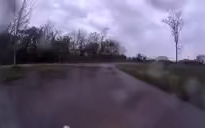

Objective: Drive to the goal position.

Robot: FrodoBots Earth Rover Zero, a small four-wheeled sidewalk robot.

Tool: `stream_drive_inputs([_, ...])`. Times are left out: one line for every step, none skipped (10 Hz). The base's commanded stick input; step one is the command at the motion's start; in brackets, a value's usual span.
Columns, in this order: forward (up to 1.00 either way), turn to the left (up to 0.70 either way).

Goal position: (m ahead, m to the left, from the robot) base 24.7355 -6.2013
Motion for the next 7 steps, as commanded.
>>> stream_drive_inputs([0.70, 0.00])
stream_drive_inputs([0.70, 0.00])
stream_drive_inputs([0.70, 0.00])
stream_drive_inputs([0.70, 0.00])
stream_drive_inputs([0.70, 0.00])
stream_drive_inputs([0.70, 0.00])
stream_drive_inputs([0.70, 0.00])
